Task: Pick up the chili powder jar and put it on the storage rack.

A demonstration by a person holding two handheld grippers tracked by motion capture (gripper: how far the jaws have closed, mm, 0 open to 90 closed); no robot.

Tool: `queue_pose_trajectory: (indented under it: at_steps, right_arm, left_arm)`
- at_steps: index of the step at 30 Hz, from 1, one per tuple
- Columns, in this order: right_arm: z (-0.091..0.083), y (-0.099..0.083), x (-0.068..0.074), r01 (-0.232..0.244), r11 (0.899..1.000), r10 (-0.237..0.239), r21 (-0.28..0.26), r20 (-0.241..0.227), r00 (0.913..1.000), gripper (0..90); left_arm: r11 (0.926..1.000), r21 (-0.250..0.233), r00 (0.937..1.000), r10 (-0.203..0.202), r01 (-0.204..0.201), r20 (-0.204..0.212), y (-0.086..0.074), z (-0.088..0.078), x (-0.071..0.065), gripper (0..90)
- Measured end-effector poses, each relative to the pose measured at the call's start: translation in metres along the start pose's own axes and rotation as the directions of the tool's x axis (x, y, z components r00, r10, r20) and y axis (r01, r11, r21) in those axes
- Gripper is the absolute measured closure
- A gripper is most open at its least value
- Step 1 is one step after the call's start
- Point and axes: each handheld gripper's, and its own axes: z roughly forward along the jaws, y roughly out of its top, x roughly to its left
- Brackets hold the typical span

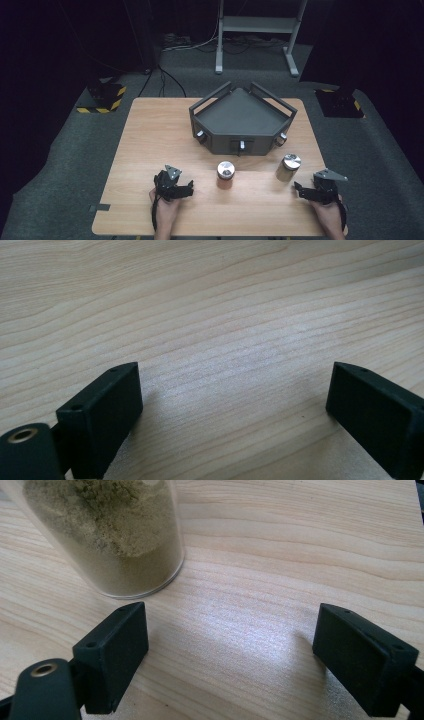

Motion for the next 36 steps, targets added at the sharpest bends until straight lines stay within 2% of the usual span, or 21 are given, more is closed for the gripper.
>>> queue_pose_trajectory:
  at_steps: [36]
  right_arm:
    - [0.0005,0.0007,0.0027,-0.008,1.0,0.008,0.002,0.009,0.9999,13.7]
  left_arm:
    - [0.9999,-0.002,0.9998,-0.014,0.014,-0.011,-0.0006,-0.0008,-0.0019,10.2]
